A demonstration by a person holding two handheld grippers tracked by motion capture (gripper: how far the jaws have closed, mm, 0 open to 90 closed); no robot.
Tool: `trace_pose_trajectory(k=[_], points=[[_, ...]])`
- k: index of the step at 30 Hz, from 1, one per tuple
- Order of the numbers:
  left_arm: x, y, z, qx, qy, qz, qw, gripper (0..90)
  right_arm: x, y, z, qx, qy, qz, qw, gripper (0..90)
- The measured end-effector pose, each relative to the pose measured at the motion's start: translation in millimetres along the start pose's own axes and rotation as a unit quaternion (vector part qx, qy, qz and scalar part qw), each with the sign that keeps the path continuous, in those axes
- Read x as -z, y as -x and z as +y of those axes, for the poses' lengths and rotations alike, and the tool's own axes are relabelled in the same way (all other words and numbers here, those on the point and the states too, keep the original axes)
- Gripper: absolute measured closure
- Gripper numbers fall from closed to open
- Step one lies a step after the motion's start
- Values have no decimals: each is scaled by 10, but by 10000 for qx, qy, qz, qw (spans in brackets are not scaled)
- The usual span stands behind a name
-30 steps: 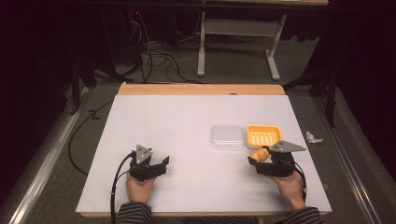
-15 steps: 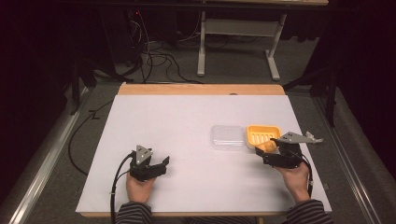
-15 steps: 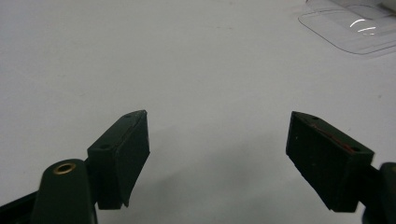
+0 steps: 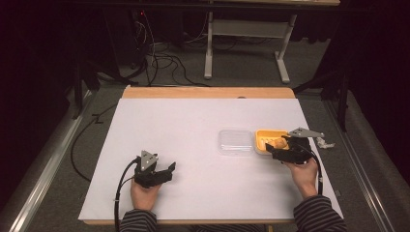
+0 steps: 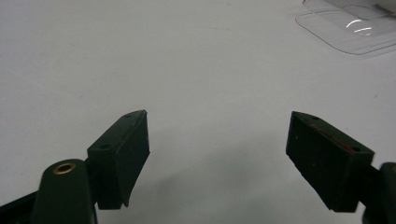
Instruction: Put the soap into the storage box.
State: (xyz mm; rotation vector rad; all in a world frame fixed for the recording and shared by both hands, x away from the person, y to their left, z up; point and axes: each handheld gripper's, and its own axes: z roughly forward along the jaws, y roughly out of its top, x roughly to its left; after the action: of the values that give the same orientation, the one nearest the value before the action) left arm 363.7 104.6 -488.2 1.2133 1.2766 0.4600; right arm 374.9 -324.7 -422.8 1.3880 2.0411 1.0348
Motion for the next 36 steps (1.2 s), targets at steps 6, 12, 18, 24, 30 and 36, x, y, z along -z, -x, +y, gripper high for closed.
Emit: trace_pose_trajectory(k=[6, 12, 18, 24, 30, 36], points=[[3, 3, 0, -1, 32, -13, 10000, 221, -62, 67, 55, -113, -25, -72, 9999, 256], [4, 4, -2, -17, 10, -25, 10000, 222, -167, 132, 100, -202, -100, -175, 9996, 256], [3, 5, -2, 4, 14, -25, 10000, 223, -279, 178, 98, -284, -208, -242, 9991, 255], [3, 6, -3, -6, 29, -22, 10000, 223, -372, 179, 103, -301, -270, -279, 9988, 255], [4, 4, -4, -39, 16, -13, 10000, 224, -445, 196, 100, -290, -319, -291, 9986, 254], [4, 5, -5, -42, 18, -12, 10000, 225, -481, 210, 79, -258, -382, -248, 9986, 253]])
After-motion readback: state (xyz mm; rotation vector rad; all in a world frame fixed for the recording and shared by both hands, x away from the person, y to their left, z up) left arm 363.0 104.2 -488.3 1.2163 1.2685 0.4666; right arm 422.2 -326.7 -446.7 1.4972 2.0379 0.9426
